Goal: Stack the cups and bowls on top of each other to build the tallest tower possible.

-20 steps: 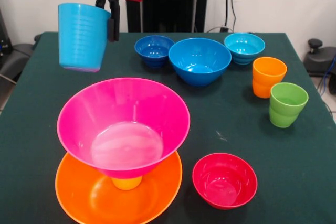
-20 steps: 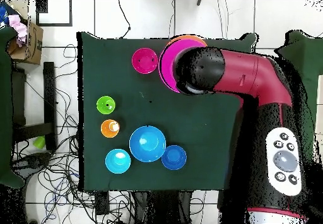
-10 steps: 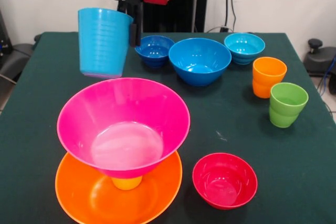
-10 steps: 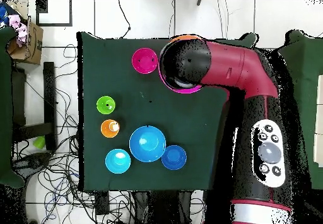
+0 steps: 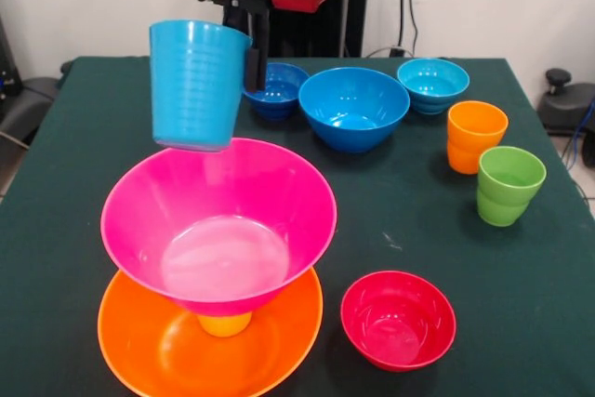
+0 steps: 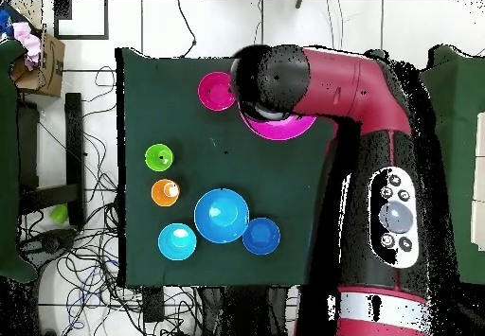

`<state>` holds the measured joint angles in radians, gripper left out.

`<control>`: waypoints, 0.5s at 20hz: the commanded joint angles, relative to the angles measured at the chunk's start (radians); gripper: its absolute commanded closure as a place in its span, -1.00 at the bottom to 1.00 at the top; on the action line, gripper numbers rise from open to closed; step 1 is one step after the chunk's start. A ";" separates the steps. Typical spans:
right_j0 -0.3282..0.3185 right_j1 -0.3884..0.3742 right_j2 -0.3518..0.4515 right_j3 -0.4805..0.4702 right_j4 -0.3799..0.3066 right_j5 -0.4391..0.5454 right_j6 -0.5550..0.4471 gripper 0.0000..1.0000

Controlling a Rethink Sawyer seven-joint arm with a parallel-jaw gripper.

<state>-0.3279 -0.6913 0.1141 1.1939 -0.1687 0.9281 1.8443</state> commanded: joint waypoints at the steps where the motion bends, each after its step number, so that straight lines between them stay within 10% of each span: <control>1: -0.024 0.076 -0.002 -0.007 -0.018 0.078 0.051 1.00; 10: -0.014 0.117 -0.007 -0.021 -0.019 0.024 0.080 1.00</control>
<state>-0.3438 -0.6507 0.0906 1.1863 -0.1689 0.9281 1.8443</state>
